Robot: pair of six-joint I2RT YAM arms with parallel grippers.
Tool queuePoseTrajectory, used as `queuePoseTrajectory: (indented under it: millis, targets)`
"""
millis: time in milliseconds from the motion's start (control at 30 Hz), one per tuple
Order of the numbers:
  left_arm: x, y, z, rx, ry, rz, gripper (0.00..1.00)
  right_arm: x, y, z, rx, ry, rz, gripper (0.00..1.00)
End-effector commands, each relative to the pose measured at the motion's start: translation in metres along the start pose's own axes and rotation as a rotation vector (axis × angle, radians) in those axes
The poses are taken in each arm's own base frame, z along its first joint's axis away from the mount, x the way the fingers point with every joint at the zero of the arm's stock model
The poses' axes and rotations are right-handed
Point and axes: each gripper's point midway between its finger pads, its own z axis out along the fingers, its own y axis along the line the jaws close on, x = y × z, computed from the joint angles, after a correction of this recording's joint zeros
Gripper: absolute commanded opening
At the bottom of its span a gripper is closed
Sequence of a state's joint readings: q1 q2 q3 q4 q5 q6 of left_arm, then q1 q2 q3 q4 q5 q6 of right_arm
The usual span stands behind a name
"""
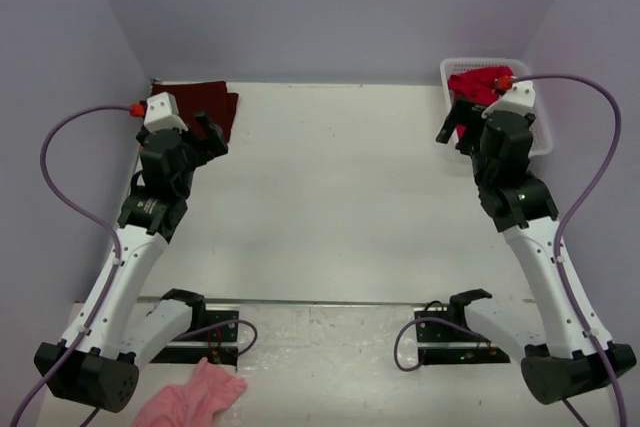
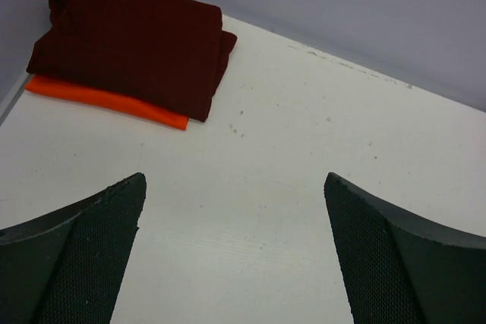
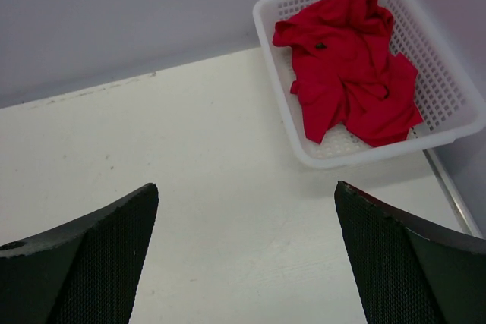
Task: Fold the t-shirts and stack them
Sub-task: Grab crumpled tshirt from bin with the right arm
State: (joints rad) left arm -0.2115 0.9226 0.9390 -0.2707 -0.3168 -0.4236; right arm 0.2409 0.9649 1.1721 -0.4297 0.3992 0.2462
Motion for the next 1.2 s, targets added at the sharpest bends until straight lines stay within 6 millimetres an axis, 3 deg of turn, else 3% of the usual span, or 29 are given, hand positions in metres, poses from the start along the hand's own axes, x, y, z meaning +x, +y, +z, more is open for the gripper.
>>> queuePoseTrajectory:
  millis: [0, 33, 67, 100, 133, 167, 300, 433, 500, 533, 600, 633, 667, 733, 800, 867, 967, 1167]
  targets:
    - [-0.007, -0.003, 0.003, 0.012, -0.010, 0.019, 1.00, -0.019, -0.014, 0.015, 0.105, -0.029, 0.018, 0.99]
    - [-0.006, -0.003, 0.004, 0.009, -0.004, 0.022, 1.00, -0.013, -0.019, 0.023, 0.139, 0.019, 0.007, 0.99]
    - [-0.001, -0.003, 0.008, 0.004, 0.013, 0.026, 1.00, -0.034, -0.017, 0.028, 0.143, 0.007, 0.029, 0.99]
    - [0.001, -0.004, 0.010, 0.005, 0.023, 0.028, 1.00, -0.019, -0.019, 0.055, 0.190, 0.080, 0.002, 0.99]
    - [0.002, -0.005, 0.011, 0.010, 0.029, 0.030, 1.00, -0.022, -0.027, 0.064, 0.227, 0.094, -0.006, 0.99]
    - [0.004, -0.007, 0.013, 0.018, 0.041, 0.032, 1.00, -0.039, -0.026, 0.071, 0.233, 0.068, -0.011, 0.99]
    - [0.005, -0.010, 0.015, 0.032, 0.031, 0.017, 1.00, -0.045, -0.034, 0.118, 0.236, 0.098, 0.015, 0.96]
    - [0.011, -0.015, 0.019, 0.057, 0.033, 0.003, 1.00, -0.022, -0.040, 0.171, 0.251, 0.176, 0.024, 0.94]
    - [0.021, -0.015, 0.025, 0.050, 0.060, 0.009, 1.00, -0.013, -0.068, 0.189, 0.317, 0.200, 0.016, 0.94]
    - [0.027, -0.015, 0.029, 0.051, 0.076, 0.016, 1.00, -0.001, -0.072, 0.205, 0.316, 0.228, 0.018, 0.94]
    - [0.035, -0.014, 0.033, 0.046, 0.094, 0.026, 1.00, 0.007, -0.094, 0.220, 0.329, 0.252, 0.061, 0.93]
    - [0.036, -0.012, 0.035, 0.033, 0.093, 0.034, 1.00, 0.006, -0.093, 0.227, 0.304, 0.254, 0.095, 0.93]
    - [0.039, -0.010, 0.036, 0.025, 0.096, 0.034, 0.99, 0.019, -0.101, 0.238, 0.310, 0.286, 0.108, 0.93]
    - [0.045, -0.009, 0.035, 0.027, 0.104, 0.026, 0.99, 0.017, -0.110, 0.249, 0.301, 0.287, 0.133, 0.92]
    - [0.051, -0.008, 0.034, 0.026, 0.120, 0.018, 0.99, 0.034, -0.122, 0.264, 0.327, 0.323, 0.137, 0.92]
    - [0.054, -0.011, 0.031, 0.034, 0.135, -0.007, 0.99, 0.035, -0.131, 0.269, 0.360, 0.325, 0.133, 0.92]
    - [0.057, -0.022, 0.028, 0.064, 0.156, -0.026, 0.98, 0.050, -0.133, 0.285, 0.315, 0.347, 0.135, 0.90]
    - [0.043, -0.026, 0.022, 0.070, 0.130, -0.011, 0.98, 0.106, -0.149, 0.309, 0.336, 0.445, 0.124, 0.83]
